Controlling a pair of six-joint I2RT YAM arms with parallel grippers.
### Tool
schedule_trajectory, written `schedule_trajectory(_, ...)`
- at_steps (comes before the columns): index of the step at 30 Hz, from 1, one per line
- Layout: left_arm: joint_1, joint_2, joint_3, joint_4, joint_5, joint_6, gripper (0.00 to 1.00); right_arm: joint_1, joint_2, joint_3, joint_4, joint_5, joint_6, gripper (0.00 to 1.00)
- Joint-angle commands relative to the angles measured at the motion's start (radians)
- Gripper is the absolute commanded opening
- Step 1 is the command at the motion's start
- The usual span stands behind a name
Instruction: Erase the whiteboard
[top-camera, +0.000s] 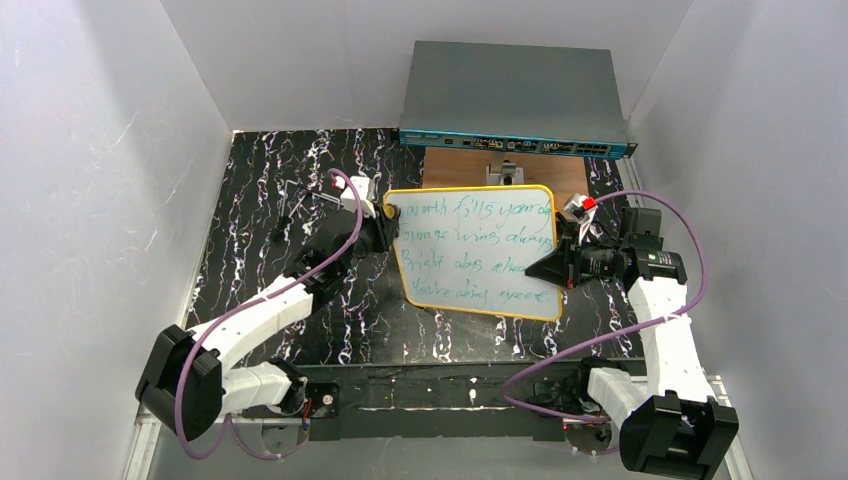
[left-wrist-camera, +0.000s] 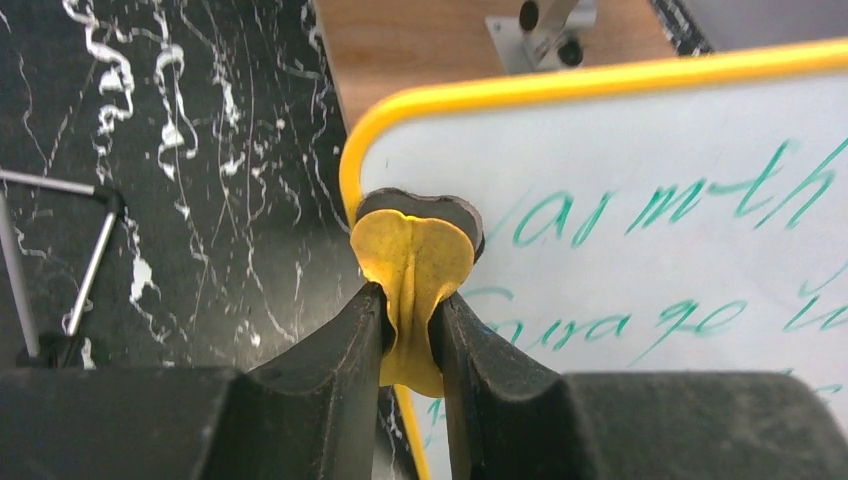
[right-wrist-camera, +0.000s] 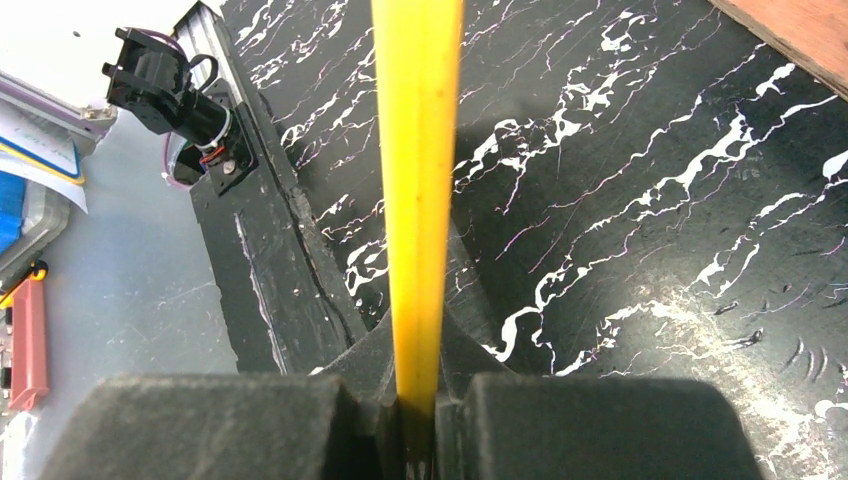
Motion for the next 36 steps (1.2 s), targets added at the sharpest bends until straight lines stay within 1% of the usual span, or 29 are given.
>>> schedule_trajectory(1, -0.012, -0.033, -0.031, -0.071, 0.007, 0.002, 0.0, 0.009, 0.0, 0.005, 0.01, -0.112, -0.044, 0.01)
schedule_trajectory(6, 0.024, 0.028, 0.08, -0.117, -0.054, 0.002, 0.0, 0.009, -0.007, 0.002, 0.008, -0.108, -0.047, 0.01)
schedule_trajectory(10, 0.053, 0.062, 0.169, -0.154, -0.051, -0.002, 0.0, 0.009, -0.013, 0.001, 0.006, -0.1, -0.051, 0.01)
schedule_trajectory(14, 0.054, 0.084, 0.235, -0.208, -0.046, 0.008, 0.0, 0.009, -0.012, 0.002, 0.005, -0.101, -0.054, 0.01)
schedule_trajectory(17, 0.054, 0.085, 0.22, -0.2, 0.015, 0.015, 0.0, 0.009, -0.012, 0.001, 0.001, -0.103, -0.056, 0.01)
schedule_trajectory(19, 0.053, 0.074, 0.174, -0.163, 0.116, 0.023, 0.0, 0.009, -0.013, 0.002, 0.001, -0.103, -0.058, 0.01)
schedule_trajectory(20, 0.038, 0.066, 0.144, -0.153, 0.195, 0.028, 0.0, 0.009, -0.01, 0.002, 0.0, -0.103, -0.061, 0.01)
schedule_trajectory(22, -0.022, 0.042, 0.114, -0.166, 0.214, 0.051, 0.0, 0.009, -0.007, 0.001, -0.001, -0.103, -0.062, 0.01)
schedule_trajectory(23, -0.045, 0.037, 0.102, -0.172, 0.203, 0.056, 0.0, 0.009, -0.006, 0.002, 0.0, -0.103, -0.062, 0.01)
schedule_trajectory(24, -0.06, 0.038, 0.091, -0.186, 0.161, 0.058, 0.0, 0.009, -0.004, 0.001, -0.001, -0.105, -0.063, 0.01)
schedule_trajectory(25, -0.059, 0.047, 0.099, -0.216, 0.016, 0.045, 0.0, 0.009, -0.004, 0.0, -0.002, -0.104, -0.064, 0.01)
schedule_trajectory(26, -0.042, 0.054, 0.123, -0.248, -0.047, 0.039, 0.0, 0.009, -0.005, -0.001, -0.002, -0.103, -0.065, 0.01)
schedule_trajectory(29, 0.029, 0.034, 0.176, -0.297, -0.114, 0.022, 0.0, 0.008, -0.007, -0.002, -0.004, -0.102, -0.069, 0.01)
schedule_trajectory(33, 0.058, 0.029, 0.203, -0.308, -0.087, 0.038, 0.0, 0.008, -0.009, 0.0, -0.006, -0.103, -0.072, 0.01)
schedule_trajectory(36, 0.059, 0.042, 0.209, -0.276, 0.013, 0.07, 0.0, 0.008, -0.007, 0.0, -0.006, -0.103, -0.073, 0.01)
